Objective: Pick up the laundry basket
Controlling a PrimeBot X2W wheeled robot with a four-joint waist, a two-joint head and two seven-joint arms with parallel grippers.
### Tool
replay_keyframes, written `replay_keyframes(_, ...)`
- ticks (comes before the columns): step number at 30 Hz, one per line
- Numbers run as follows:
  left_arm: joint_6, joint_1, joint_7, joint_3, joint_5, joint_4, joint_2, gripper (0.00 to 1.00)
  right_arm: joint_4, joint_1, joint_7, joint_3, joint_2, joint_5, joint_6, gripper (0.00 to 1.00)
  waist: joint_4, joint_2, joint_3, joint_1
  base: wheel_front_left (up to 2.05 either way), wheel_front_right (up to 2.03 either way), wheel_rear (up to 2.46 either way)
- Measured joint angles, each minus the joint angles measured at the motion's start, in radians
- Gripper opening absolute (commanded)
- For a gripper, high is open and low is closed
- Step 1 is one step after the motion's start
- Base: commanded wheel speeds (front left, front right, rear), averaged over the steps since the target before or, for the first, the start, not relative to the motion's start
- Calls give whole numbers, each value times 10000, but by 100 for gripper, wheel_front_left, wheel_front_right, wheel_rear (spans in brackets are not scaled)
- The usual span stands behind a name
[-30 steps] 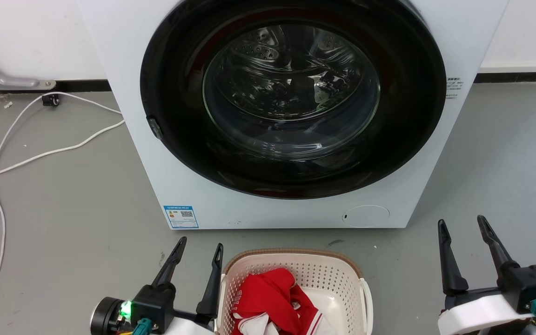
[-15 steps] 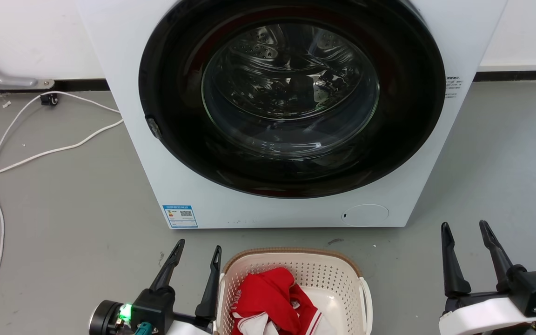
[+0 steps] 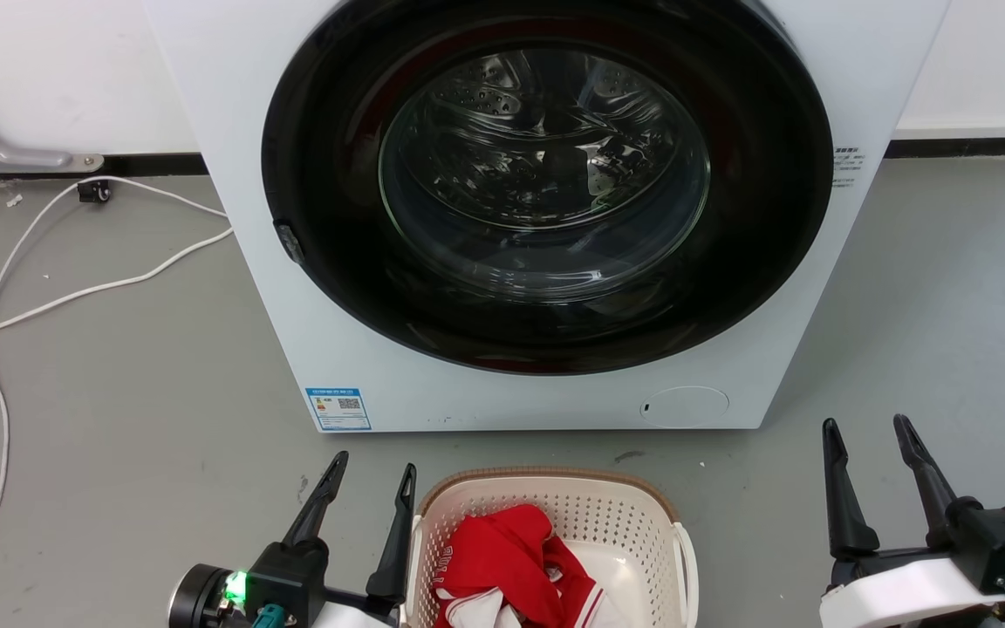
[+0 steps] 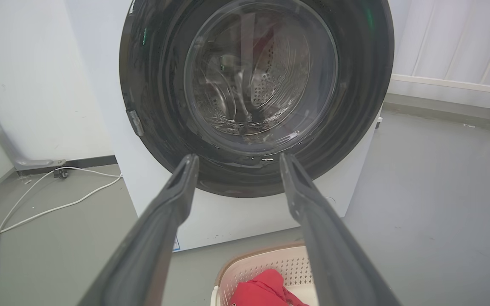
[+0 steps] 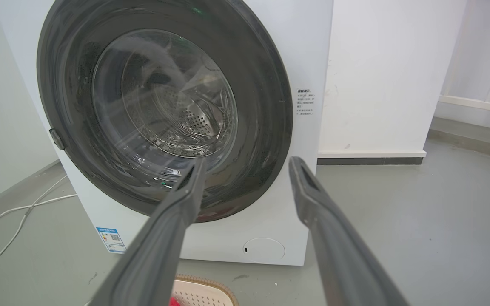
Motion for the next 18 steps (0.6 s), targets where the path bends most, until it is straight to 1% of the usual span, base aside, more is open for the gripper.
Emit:
replay_keyframes(11,-125,8,0,151,-29,115,-54,100,19,-23,0,54,0,-82,0,100,-31,0,278,0,0,0,0)
replay_keyframes(18,-267,-605,-2,426,-84,222,35,100,182,-677,0,48,0,-272,0,100,-61,0,1227,0,0,0,0)
